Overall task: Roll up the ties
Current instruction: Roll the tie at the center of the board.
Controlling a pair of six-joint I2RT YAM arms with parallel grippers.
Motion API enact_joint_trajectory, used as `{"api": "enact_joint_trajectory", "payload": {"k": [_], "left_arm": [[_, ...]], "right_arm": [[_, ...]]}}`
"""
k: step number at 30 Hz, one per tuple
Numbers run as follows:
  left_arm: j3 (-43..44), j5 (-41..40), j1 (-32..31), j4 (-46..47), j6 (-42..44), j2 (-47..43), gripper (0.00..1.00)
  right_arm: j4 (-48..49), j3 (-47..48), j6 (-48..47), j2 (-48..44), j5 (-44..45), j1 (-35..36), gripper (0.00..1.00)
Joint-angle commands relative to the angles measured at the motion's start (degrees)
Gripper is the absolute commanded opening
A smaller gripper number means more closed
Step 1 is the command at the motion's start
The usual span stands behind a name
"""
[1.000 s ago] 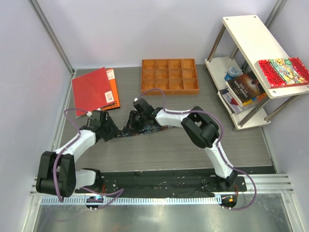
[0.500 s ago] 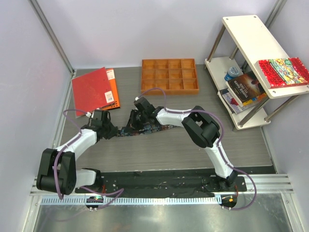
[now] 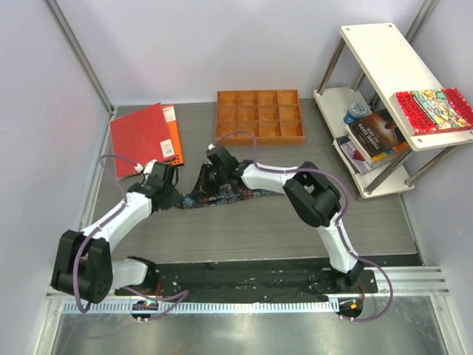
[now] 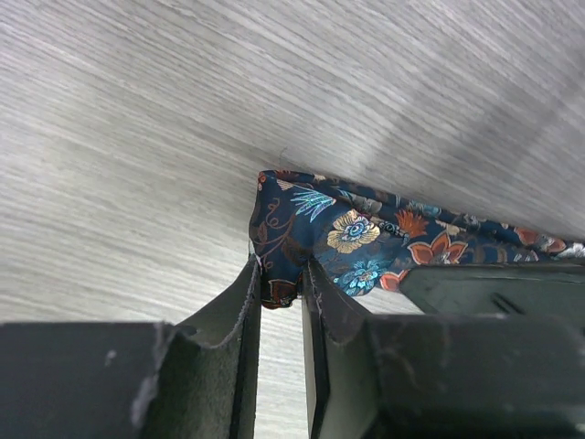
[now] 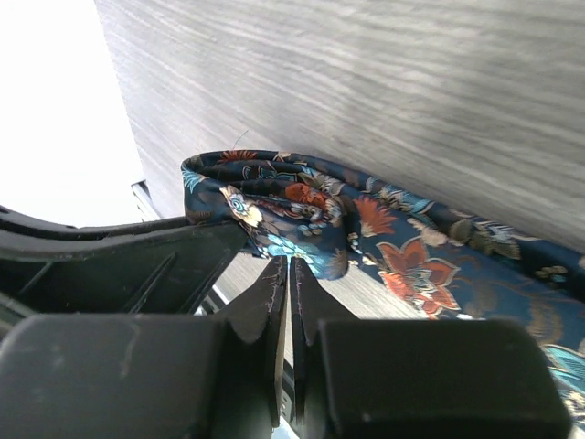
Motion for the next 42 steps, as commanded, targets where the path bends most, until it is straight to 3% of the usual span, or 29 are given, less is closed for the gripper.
{"api": "enact_joint_trajectory", "payload": {"k": [1, 16, 26, 34, 42], "left_arm": [[3.01, -4.93, -1.89, -4.06, 0.3, -1.57, 0.19], [11.62, -11.43, -6.82, -14.86, 2.76, -2.09, 0.19], [12.76, -13.1, -9.28, -16.45, 2.59, -0.34, 0.18], [15.75, -18.02, -14.11, -17.68, 1.97, 6.07, 0.17], [21.37, -25.32, -19.56, -22.6, 1.36, 14.51, 0.16]], "right_arm": [[2.38, 1.92, 0.84, 0.27, 0.37, 1.37, 0.1], [4.58, 10.62, 4.89, 7.92, -1.3, 3.65, 0.1], [8.88, 10.45, 6.47, 7.66, -2.97, 3.74, 0.1], [9.24, 5.19, 5.41, 3.98, -3.23, 2.51, 0.1], [8.1, -5.88, 2.87, -5.16, -3.85, -1.44, 0.14]]}}
